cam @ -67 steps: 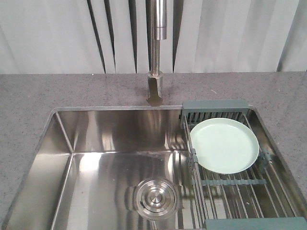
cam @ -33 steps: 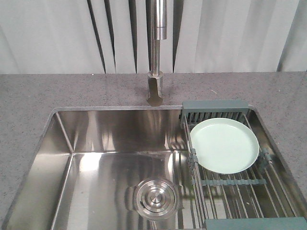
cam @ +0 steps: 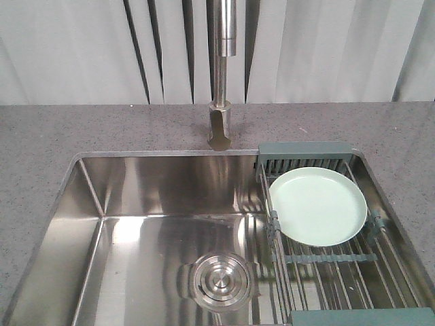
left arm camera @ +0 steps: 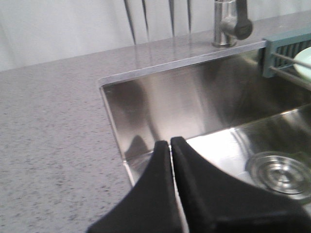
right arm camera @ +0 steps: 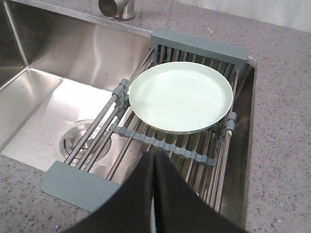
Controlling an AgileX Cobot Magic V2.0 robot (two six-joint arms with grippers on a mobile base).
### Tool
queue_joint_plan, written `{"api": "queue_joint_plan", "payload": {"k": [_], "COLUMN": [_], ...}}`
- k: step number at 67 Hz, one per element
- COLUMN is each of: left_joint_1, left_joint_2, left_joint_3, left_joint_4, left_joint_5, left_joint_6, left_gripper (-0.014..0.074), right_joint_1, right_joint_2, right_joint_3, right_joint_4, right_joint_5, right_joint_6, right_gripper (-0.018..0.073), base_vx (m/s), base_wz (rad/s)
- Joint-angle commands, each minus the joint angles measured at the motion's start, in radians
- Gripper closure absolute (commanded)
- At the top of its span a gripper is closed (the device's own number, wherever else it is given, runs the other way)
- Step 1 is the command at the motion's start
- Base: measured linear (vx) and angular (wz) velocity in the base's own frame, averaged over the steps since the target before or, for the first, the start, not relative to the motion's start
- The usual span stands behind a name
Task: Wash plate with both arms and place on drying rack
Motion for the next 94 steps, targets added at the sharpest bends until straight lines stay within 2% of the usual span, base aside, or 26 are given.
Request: {"api": "queue_joint_plan", "payload": {"k": [1, 9, 16, 21, 33, 94], "left_joint_1": [0.048, 0.149, 0.208, 0.232, 0.277, 0.280], "left_joint_2": [-0.011, -0.011, -0.011, -0.011, -0.012, -0.011], "left_joint_3": [-0.023, -0.023, -0.023, -0.023, -0.023, -0.024], "left_joint_4": [0.019, 0.019, 0.019, 0.017, 0.011, 0.011], "left_joint_5": [-0.086, -0.129, -0.170, -0.184, -0.189, -0.190], "left_joint_6": [0.009, 0.009, 0.008, 0.000, -0.078, -0.078], "left_gripper": [0.0603, 0.0603, 0.0603, 0.0603, 0.0603, 0.0603], "right_joint_1": [-0.004, -0.004, -0.004, -0.004, -0.004, -0.004], "right_joint_2": [0.011, 0.011, 0.011, 0.011, 0.011, 0.011], "right_joint_3": [-0.025, -0.025, -0.025, -0.025, -0.025, -0.025], "right_joint_4": [0.010, 0.010, 0.010, 0.010, 0.010, 0.008], "right_joint_5": [-0.063, -0.063, -0.063, -0.063, -0.063, -0.064], "right_joint_6": [-0.011, -0.011, -0.011, -0.011, -0.011, -0.011], "right_gripper": [0.0564, 0.0564, 0.0564, 0.0564, 0.0564, 0.0564], "base_vx": [0.00, 0.00, 0.00, 0.00, 0.00, 0.00], "base_wz": [0.00, 0.00, 0.00, 0.00, 0.00, 0.00]}}
